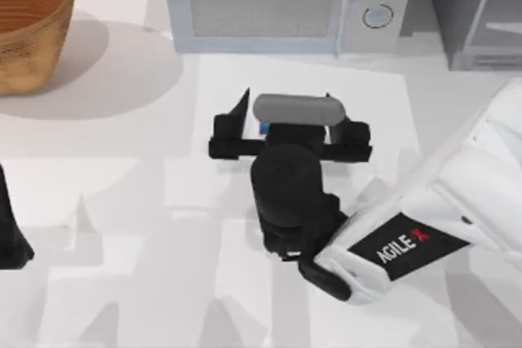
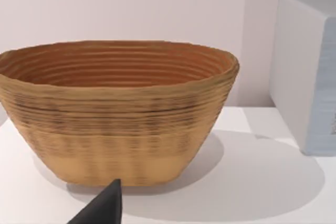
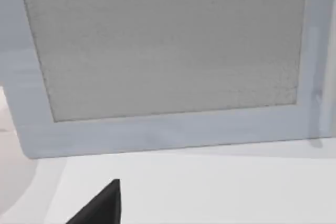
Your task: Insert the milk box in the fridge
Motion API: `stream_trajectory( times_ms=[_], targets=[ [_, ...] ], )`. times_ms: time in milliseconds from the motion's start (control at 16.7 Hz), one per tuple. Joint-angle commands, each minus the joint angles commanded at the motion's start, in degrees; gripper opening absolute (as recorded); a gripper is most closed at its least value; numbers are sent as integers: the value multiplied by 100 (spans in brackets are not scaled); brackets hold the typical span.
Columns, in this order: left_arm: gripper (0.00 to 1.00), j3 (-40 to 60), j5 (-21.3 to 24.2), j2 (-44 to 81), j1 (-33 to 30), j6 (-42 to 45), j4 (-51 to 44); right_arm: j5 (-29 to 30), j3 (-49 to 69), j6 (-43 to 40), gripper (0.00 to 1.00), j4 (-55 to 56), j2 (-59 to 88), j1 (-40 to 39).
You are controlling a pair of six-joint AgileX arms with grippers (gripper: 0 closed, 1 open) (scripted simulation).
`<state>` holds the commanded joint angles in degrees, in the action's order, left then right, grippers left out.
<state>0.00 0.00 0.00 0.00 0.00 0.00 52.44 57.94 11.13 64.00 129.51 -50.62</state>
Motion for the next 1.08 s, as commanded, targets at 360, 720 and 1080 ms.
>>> stream_trajectory(
  times_ms=[360, 720, 1080],
  targets=[
    [100, 0, 0, 0, 0, 0, 0, 202, 211, -233, 100, 622, 1119, -213],
    [100, 0, 0, 0, 0, 0, 0, 184, 208, -233, 100, 609, 1123, -176],
    [100, 0, 0, 0, 0, 0, 0, -230, 938, -361, 100, 339, 1463, 228]
  ],
)
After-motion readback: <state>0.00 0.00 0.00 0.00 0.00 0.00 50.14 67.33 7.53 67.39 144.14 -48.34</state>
